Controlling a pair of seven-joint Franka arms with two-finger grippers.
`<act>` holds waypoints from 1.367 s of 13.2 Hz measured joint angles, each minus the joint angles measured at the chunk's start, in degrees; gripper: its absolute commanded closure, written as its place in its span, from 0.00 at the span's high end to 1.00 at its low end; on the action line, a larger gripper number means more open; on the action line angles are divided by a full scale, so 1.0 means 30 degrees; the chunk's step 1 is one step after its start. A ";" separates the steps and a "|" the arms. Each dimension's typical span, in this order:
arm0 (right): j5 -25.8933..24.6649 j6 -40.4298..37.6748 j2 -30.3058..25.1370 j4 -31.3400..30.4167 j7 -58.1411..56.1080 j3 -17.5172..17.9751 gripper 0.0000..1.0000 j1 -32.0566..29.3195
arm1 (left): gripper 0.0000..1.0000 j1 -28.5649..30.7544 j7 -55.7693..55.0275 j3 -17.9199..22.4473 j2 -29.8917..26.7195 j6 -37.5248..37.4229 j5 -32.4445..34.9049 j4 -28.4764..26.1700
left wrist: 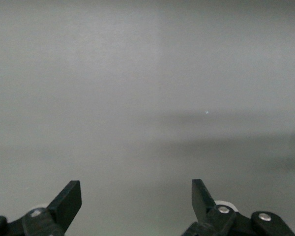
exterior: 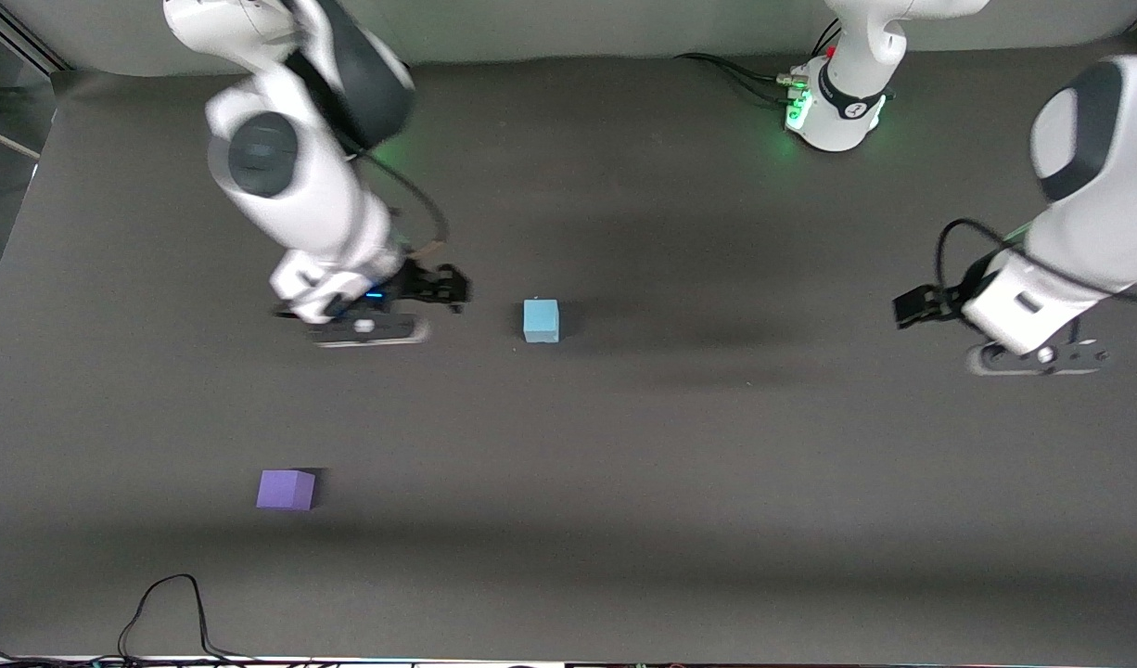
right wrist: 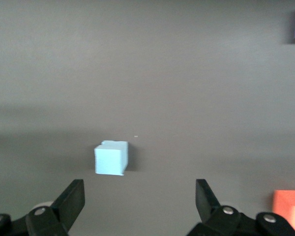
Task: Place blue block between orange and purple blocks
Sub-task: 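Withdraw the left gripper while the right gripper reaches the blue block, then lower the right gripper onto the blue block and close on it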
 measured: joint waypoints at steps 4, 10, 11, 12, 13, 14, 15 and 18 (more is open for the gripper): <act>-0.2892 0.2249 0.3469 0.0068 0.4255 0.2421 1.00 0.0288 | 1.00 0.0545 0.0545 0.0063 -0.1357 -0.0628 0.0014 -0.0071; -0.3968 0.7905 0.5052 -0.3299 0.6909 0.2571 1.00 0.0627 | 1.00 0.0545 0.1130 0.0248 -0.2730 -0.1484 0.0027 -0.0020; -0.4416 0.8453 0.5112 -0.3833 0.7562 0.2602 1.00 0.0691 | 1.00 0.0530 0.1139 0.0236 -0.2766 -0.1519 0.0027 -0.0004; -0.4875 0.8707 0.5202 -0.4190 0.8173 0.2612 1.00 0.0826 | 1.00 0.0503 0.1142 0.0228 -0.2748 -0.1532 0.0026 0.0042; -0.5403 0.8749 0.5319 -0.4449 0.8762 0.2615 1.00 0.0992 | 1.00 0.0475 0.1145 0.0222 -0.2686 -0.1589 0.0026 0.0134; -0.5967 0.8750 0.5421 -0.4699 0.9197 0.2620 1.00 0.1100 | 1.00 0.0454 0.1149 0.0209 -0.2596 -0.1612 0.0027 0.0253; -0.6568 0.8766 0.5530 -0.4962 0.9620 0.2629 0.89 0.1136 | 1.00 0.0450 0.1151 0.0202 -0.2521 -0.1612 0.0027 0.0303; -0.7116 0.8937 0.5682 -0.5293 1.0025 0.2624 0.28 0.1133 | 1.00 0.0474 0.1152 0.0241 -0.2442 -0.1612 0.0027 0.0334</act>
